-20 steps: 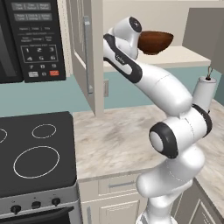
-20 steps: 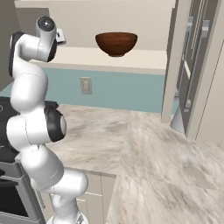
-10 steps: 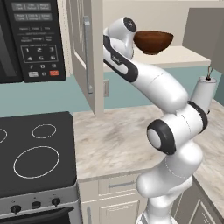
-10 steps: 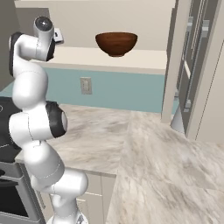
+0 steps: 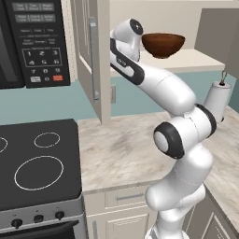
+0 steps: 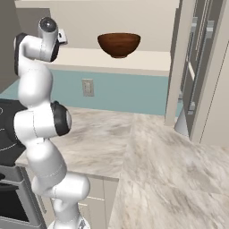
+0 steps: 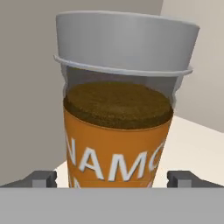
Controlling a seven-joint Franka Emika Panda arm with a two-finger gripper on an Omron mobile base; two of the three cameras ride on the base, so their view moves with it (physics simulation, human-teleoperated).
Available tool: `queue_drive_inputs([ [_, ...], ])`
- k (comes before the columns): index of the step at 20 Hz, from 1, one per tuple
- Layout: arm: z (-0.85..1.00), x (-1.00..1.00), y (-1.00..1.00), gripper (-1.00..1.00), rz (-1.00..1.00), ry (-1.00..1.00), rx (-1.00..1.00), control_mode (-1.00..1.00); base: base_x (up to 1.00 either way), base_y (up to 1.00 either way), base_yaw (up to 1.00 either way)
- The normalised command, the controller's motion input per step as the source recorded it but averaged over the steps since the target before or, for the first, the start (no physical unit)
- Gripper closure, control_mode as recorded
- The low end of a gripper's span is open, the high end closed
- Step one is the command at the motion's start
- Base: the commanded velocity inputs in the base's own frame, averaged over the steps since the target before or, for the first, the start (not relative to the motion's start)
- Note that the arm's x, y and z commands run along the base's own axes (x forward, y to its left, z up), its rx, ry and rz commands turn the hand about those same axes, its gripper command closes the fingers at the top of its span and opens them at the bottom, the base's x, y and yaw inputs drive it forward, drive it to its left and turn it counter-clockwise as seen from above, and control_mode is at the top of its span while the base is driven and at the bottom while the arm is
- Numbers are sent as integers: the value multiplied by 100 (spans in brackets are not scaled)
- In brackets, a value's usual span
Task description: Take the cinnamon bottle from the cabinet and place it on the dining table, next to the plate with the cupcake. Then take the chocolate from the dining counter and place it on the cupcake plate.
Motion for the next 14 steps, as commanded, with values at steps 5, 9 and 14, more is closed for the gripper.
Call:
queue_drive_inputs([
  [5, -6, 17, 0, 100, 0, 0, 0, -100, 0, 0, 0],
  [9, 0, -4, 0, 100, 0, 0, 2, -100, 0, 0, 0],
  [14, 0, -37, -8, 100, 0, -1, 1, -100, 0, 0, 0],
])
